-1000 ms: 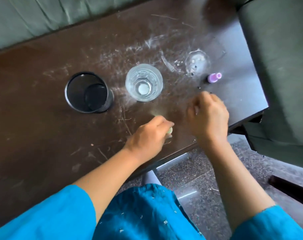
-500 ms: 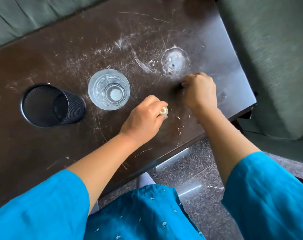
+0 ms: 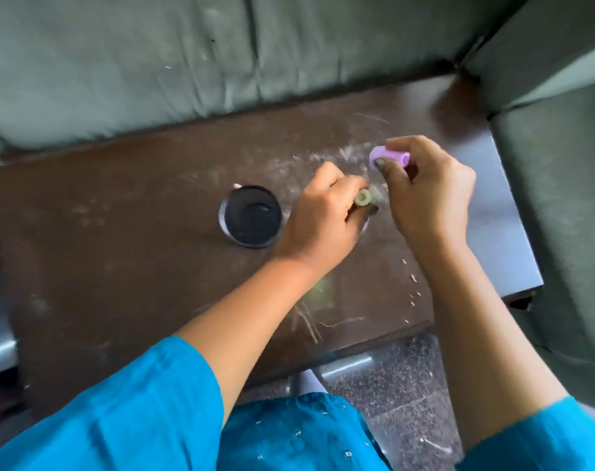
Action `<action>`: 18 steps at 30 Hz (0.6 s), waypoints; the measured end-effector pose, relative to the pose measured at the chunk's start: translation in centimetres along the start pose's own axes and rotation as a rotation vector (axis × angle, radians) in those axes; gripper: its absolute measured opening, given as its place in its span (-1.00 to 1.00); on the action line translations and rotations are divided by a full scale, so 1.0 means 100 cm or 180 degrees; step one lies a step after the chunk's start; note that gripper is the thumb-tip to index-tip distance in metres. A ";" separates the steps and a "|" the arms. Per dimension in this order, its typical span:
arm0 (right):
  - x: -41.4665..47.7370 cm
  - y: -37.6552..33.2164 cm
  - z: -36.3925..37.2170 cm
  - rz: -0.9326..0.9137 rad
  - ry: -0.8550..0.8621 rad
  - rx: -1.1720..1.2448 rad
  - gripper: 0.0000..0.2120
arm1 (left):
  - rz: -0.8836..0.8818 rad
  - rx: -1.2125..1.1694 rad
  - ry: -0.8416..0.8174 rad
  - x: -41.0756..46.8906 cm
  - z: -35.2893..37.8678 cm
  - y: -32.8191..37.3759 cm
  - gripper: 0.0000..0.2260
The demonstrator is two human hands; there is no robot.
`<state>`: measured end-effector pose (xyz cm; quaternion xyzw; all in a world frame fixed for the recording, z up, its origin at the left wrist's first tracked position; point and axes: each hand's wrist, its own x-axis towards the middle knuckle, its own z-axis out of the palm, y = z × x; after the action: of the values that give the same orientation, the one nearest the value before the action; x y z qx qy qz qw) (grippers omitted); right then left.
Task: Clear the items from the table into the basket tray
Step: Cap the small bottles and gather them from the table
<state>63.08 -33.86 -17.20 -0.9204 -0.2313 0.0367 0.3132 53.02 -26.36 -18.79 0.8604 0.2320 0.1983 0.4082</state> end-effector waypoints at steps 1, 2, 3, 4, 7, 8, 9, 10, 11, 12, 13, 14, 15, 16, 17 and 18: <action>-0.003 -0.021 0.004 -0.0103 -0.0027 0.0050 -0.83 | -0.0041 0.0042 0.0133 -0.001 -0.021 -0.004 -0.84; -0.006 -0.044 0.009 -0.0228 -0.0059 0.0088 -0.83 | -0.0071 0.0073 0.0270 -0.002 -0.042 -0.009 -0.85; -0.010 -0.067 0.017 -0.0346 -0.0095 0.0126 -0.83 | -0.0092 0.0088 0.0419 -0.004 -0.064 -0.014 -0.85; -0.014 -0.086 0.023 -0.0446 -0.0129 0.0159 -0.83 | -0.0106 0.0105 0.0564 -0.005 -0.083 -0.018 -0.86; -0.033 -0.158 0.052 -0.0868 -0.0248 0.0356 -0.79 | -0.0217 0.0242 0.1049 -0.017 -0.157 -0.037 -0.85; -0.040 -0.183 0.062 -0.1011 -0.0291 0.0432 -0.79 | -0.0266 0.0316 0.1189 -0.023 -0.184 -0.046 -0.85; -0.046 -0.204 0.068 -0.1129 -0.0337 0.0485 -0.81 | -0.0325 0.0395 0.1288 -0.030 -0.206 -0.052 -0.85; -0.056 -0.229 0.078 -0.1270 -0.0419 0.0521 -0.83 | -0.0428 0.0502 0.1395 -0.039 -0.234 -0.061 -0.86; -0.066 -0.253 0.088 -0.1413 -0.0529 0.0526 -0.85 | -0.0572 0.0614 0.1484 -0.051 -0.260 -0.070 -0.86; -0.078 -0.276 0.100 -0.1553 -0.0666 0.0527 -0.86 | -0.0733 0.0736 0.1587 -0.064 -0.284 -0.080 -0.85; -0.089 -0.299 0.112 -0.1687 -0.0823 0.0559 -0.85 | -0.0895 0.0846 0.1685 -0.077 -0.306 -0.090 -0.82; -0.100 -0.317 0.123 -0.1811 -0.0962 0.0600 -0.83 | -0.1055 0.0922 0.1741 -0.089 -0.323 -0.098 -0.79; -0.114 -0.336 0.137 -0.1969 -0.1101 0.0654 -0.80 | -0.1238 0.1001 0.1821 -0.103 -0.341 -0.109 -0.77; -0.127 -0.353 0.150 -0.2113 -0.1225 0.0706 -0.77 | -0.1419 0.1059 0.1867 -0.117 -0.355 -0.117 -0.79; -0.139 -0.368 0.163 -0.2225 -0.1336 0.0749 -0.74 | -0.1584 0.1108 0.1925 -0.130 -0.366 -0.125 -0.80; -0.150 -0.380 0.175 -0.2321 -0.1436 0.0787 -0.72 | -0.1725 0.1121 0.1988 -0.142 -0.376 -0.133 -0.80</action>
<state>30.66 -4.34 -9.83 -0.7033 -0.5971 0.1511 0.3551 18.35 -3.97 -9.44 0.7238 0.5913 0.2920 0.2031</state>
